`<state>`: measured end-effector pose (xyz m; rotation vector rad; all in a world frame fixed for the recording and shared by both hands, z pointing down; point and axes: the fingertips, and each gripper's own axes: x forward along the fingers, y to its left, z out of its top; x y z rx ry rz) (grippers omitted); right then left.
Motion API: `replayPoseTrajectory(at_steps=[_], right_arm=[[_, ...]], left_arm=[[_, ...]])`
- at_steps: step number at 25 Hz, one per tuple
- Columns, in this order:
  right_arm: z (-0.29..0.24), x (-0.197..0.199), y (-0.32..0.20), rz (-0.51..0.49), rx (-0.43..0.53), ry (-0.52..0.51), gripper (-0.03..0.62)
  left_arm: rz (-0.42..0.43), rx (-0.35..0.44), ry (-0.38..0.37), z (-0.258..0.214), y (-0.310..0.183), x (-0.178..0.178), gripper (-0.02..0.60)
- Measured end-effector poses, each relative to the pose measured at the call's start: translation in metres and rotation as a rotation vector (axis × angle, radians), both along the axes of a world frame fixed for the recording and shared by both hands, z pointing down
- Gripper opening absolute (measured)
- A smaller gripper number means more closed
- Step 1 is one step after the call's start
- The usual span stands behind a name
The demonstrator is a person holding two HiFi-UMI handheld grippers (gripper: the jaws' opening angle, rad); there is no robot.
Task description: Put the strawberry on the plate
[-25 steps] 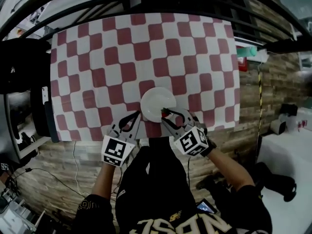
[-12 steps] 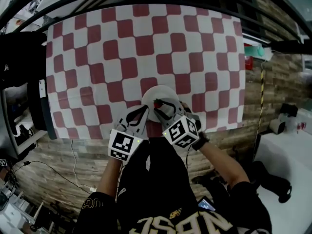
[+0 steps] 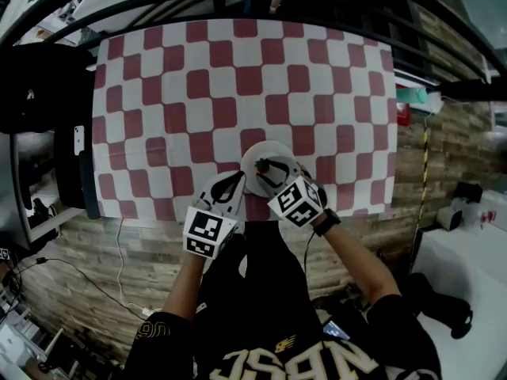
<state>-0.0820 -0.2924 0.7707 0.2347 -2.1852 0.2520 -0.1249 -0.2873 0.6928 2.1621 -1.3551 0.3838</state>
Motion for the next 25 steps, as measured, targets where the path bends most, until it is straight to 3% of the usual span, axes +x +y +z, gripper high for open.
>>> replayPoseTrajectory(at_steps=[5,11,14,18,25], right_arm=[[-0.027,0.01,0.001,0.076,0.032,0.007,0.156],[-0.088,0.023,-0.023,0.344,0.076,-0.133,0.155],[-0.12,0.029,-0.019,0.43,0.102,-0.218,0.155],[-0.162,0.028,0.003,0.485,0.153,-0.296,0.155],[-0.26,0.004,0.039,0.527,0.285,-0.537,0.147]], left_arm=[[-0.038,0.011,0.009,-0.028,0.016,-0.008,0.009],[-0.086,0.104,0.014,-0.077,0.017,-0.022,0.009],[-0.098,0.16,0.013,-0.105,0.023,-0.024,0.009],[-0.11,0.245,0.005,-0.145,0.035,-0.022,0.009],[-0.118,0.394,0.02,-0.212,0.054,-0.01,0.009]])
